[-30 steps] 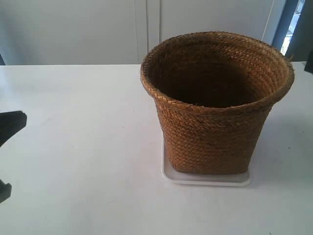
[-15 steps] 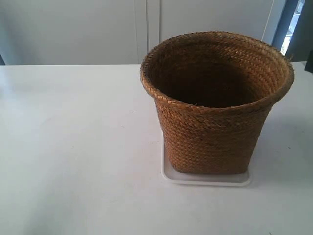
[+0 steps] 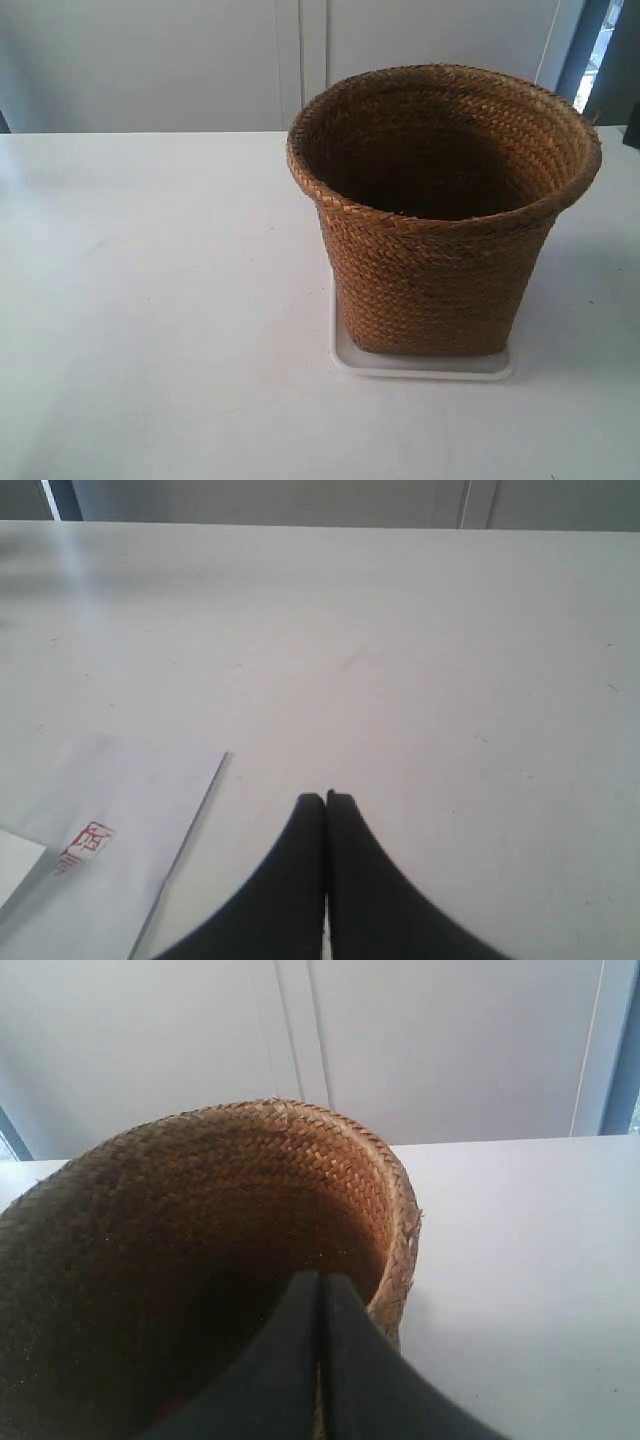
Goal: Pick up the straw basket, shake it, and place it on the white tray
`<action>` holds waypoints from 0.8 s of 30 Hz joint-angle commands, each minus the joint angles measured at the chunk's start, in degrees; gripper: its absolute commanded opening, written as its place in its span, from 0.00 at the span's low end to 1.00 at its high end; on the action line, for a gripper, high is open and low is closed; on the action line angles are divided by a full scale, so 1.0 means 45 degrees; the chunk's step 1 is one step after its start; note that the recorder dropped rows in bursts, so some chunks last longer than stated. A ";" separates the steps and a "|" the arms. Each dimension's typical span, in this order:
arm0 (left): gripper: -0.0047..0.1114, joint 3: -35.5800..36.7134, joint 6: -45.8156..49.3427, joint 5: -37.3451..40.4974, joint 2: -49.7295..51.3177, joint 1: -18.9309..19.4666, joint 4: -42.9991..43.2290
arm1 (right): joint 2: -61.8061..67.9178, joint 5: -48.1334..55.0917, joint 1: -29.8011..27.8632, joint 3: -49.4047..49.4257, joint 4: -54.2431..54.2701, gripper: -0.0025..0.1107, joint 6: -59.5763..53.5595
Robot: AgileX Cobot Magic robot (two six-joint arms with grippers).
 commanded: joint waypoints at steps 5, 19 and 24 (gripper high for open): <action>0.04 0.0084 -0.0074 0.3137 -0.1985 0.0010 -0.0034 | -0.0044 -0.0074 -0.0031 0.0097 -0.0019 0.02 0.0029; 0.04 0.0084 -0.0021 0.4610 -0.3775 -0.0849 0.0109 | -0.0044 -0.0100 -0.0031 0.0097 -0.0019 0.02 0.0029; 0.04 0.0084 0.0029 0.4608 -0.3775 -0.0849 0.0109 | -0.0044 -0.0100 -0.0031 0.0097 -0.0019 0.02 0.0029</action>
